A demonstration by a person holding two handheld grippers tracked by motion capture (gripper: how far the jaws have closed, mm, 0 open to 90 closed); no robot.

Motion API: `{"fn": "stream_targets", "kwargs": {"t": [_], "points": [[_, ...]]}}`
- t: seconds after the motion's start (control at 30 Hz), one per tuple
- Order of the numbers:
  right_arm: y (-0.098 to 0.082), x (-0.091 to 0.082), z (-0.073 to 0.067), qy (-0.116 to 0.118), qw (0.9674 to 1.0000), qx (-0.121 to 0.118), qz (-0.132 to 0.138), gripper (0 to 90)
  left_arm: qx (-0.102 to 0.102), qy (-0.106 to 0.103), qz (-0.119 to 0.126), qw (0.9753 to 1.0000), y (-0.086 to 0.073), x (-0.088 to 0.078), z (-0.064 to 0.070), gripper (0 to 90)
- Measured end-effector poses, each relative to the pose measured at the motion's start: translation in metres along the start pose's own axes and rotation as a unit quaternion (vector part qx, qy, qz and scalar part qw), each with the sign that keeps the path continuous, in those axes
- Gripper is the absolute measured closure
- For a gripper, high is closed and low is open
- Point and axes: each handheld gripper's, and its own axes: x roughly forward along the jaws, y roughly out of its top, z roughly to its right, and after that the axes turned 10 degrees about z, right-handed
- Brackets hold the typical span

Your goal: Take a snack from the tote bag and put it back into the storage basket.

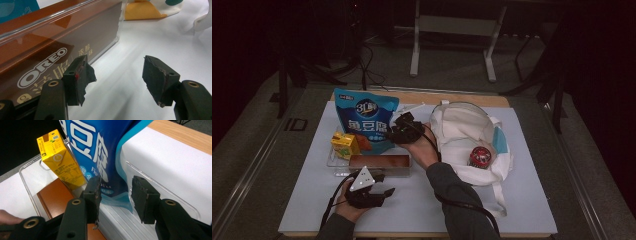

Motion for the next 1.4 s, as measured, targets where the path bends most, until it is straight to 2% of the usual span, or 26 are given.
{"fn": "stream_targets", "kwargs": {"t": [0.13, 0.23, 0.43, 0.53, 0.7, 0.73, 1.1, 1.23, 1.4], "points": [[0.001, -0.008, 0.003, -0.004, 1.0, -0.006, 0.001, 58.3, 0.0, 0.0, 0.0, 1.0, 0.0, 0.0, 0.0, 38.1], [0.002, -0.013, 0.005, -0.001, 1.0, -0.001, 0.004, 58.1, -0.001, 0.0, 0.0, 1.0, 0.0, 0.0, 0.0, 38.1], [0.006, -0.035, 0.012, -0.004, 0.9999, -0.013, 0.007, 58.0, -0.001, 0.001, 0.0, 1.0, 0.0, 0.0, 0.0, 38.1], [0.005, -0.044, 0.017, -0.005, 0.9999, -0.01, 0.01, 59.6, -0.002, 0.002, 0.0, 1.0, 0.0, 0.0, 0.0, 38.0], [0.003, -0.055, 0.023, -0.012, 0.9999, -0.011, 0.007, 63.8, -0.005, 0.003, 0.001, 1.0, 0.0, 0.0, 0.0, 37.3], [0.002, -0.06, 0.026, -0.012, 0.9998, -0.015, 0.004, 68.2, -0.006, 0.002, 0.001, 1.0, 0.0, 0.0, -0.001, 37.3], [0.0, -0.085, 0.036, -0.032, 0.999, -0.023, -0.02, 88.5, -0.007, 0.002, 0.002, 1.0, 0.0, 0.0, -0.002, 37.3], [0.0, -0.092, 0.037, -0.04, 0.998, -0.036, -0.032, 90.0, -0.01, 0.003, 0.003, 0.9999, 0.0, -0.001, -0.002, 37.2], [-0.006, -0.099, 0.047, -0.045, 0.9979, -0.03, -0.035, 90.0, -0.011, 0.002, 0.004, 0.9999, 0.0, 0.0, -0.002, 37.2]]}}
